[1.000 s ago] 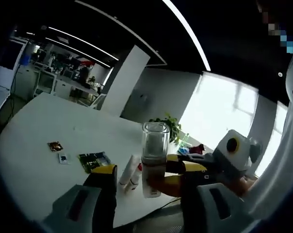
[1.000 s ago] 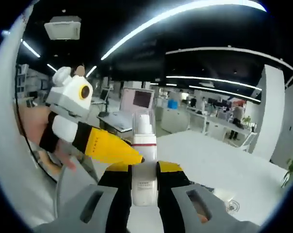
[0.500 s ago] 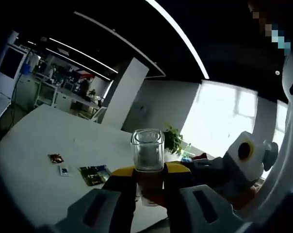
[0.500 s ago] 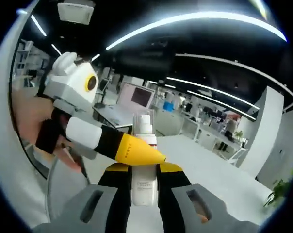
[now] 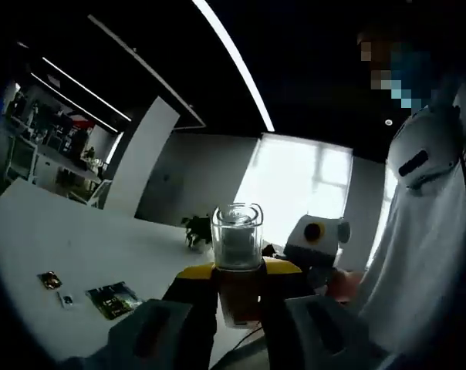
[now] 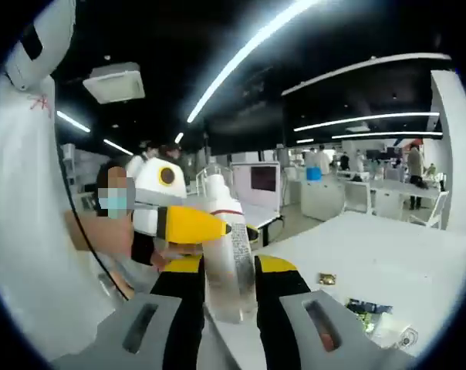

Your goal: Arrange the skincare products in the storage area until every visible bottle or jar stands upright without overlapping.

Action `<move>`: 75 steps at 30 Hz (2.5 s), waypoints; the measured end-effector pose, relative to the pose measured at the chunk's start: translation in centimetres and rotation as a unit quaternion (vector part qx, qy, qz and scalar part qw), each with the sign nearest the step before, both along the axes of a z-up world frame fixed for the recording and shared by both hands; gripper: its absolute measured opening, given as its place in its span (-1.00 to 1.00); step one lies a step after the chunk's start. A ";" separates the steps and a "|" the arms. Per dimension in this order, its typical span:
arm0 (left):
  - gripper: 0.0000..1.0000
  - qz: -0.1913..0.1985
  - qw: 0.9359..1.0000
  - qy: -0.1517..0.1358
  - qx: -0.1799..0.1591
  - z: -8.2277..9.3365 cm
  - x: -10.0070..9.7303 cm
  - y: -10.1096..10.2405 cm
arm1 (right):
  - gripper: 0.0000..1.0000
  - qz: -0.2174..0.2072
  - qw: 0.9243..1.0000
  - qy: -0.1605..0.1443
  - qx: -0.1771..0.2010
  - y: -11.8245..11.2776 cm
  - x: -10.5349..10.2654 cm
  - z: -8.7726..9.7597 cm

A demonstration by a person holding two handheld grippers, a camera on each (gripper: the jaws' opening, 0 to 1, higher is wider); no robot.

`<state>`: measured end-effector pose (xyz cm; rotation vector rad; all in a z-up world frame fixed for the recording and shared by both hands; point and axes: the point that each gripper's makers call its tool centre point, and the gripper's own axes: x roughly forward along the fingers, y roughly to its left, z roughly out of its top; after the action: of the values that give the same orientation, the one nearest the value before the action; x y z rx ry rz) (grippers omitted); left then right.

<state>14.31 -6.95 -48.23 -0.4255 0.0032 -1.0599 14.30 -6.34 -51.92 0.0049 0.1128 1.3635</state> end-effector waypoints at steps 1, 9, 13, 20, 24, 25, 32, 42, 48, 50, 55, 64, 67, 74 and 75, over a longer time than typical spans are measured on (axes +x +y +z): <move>-0.66 -0.018 1.000 -0.008 0.006 0.3 -0.5 -0.2 | -0.51 0.030 1.000 0.006 0.001 0.0 -0.6 0.1; -0.66 -0.126 0.985 -0.063 0.094 1.8 -2.6 -1.9 | -0.59 0.159 0.987 0.003 -0.029 -0.3 -3.0 1.5; -0.66 -0.162 0.981 -0.066 0.090 2.4 -2.9 -2.1 | -0.57 0.195 0.980 0.006 -0.032 0.1 -4.0 2.1; -0.66 -0.158 0.981 -0.071 0.092 2.5 -2.2 -1.4 | -0.61 0.166 0.986 0.005 -0.016 0.4 -3.3 2.2; -0.65 -0.116 0.988 -0.072 0.076 2.8 -0.7 -1.1 | -0.62 0.130 0.991 -0.008 -0.012 0.5 -2.3 2.3; -0.65 -0.107 0.990 -0.067 0.065 2.9 -0.4 -1.0 | -0.63 0.119 0.993 -0.007 -0.006 0.5 -1.9 2.6; -0.59 0.015 1.000 -0.027 0.009 3.1 3.1 0.2 | -0.63 -0.015 0.998 -0.057 -0.027 0.4 1.9 2.2; -0.67 0.216 0.975 0.050 0.003 1.1 7.0 2.4 | -0.62 -0.212 0.961 -0.143 -0.105 -0.1 6.0 1.2; -0.67 0.257 0.964 0.059 -0.027 1.3 6.9 2.3 | -0.62 -0.247 0.934 -0.217 -0.138 -0.6 5.9 1.7; -0.68 0.254 0.965 0.059 -0.037 1.3 6.7 2.1 | -0.61 -0.247 0.933 -0.221 -0.141 -0.6 5.8 1.7; -0.68 0.240 0.969 0.045 -0.024 1.7 6.5 2.2 | -0.60 -0.239 0.933 -0.228 -0.143 -0.7 5.5 2.1; -0.69 0.143 0.990 -0.004 -0.001 3.5 4.8 1.4 | -0.52 -0.162 0.965 -0.180 -0.103 -0.4 3.8 2.7; -0.69 0.093 0.995 -0.015 0.016 4.1 4.1 1.1 | -0.53 -0.116 0.979 -0.153 -0.076 -0.7 3.0 3.4; -0.69 -0.023 0.994 -0.065 0.085 4.8 1.4 -1.1 | -0.49 -0.013 0.989 -0.132 -0.072 -0.2 0.7 3.7; -0.69 -0.036 0.992 -0.070 0.093 4.8 1.1 -1.4 | -0.49 -0.005 0.989 -0.133 -0.071 -0.3 0.5 3.8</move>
<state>15.46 -8.35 -43.42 -0.1819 -0.0071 -1.1486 14.83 -6.60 -48.10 -0.2950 -0.0142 1.3322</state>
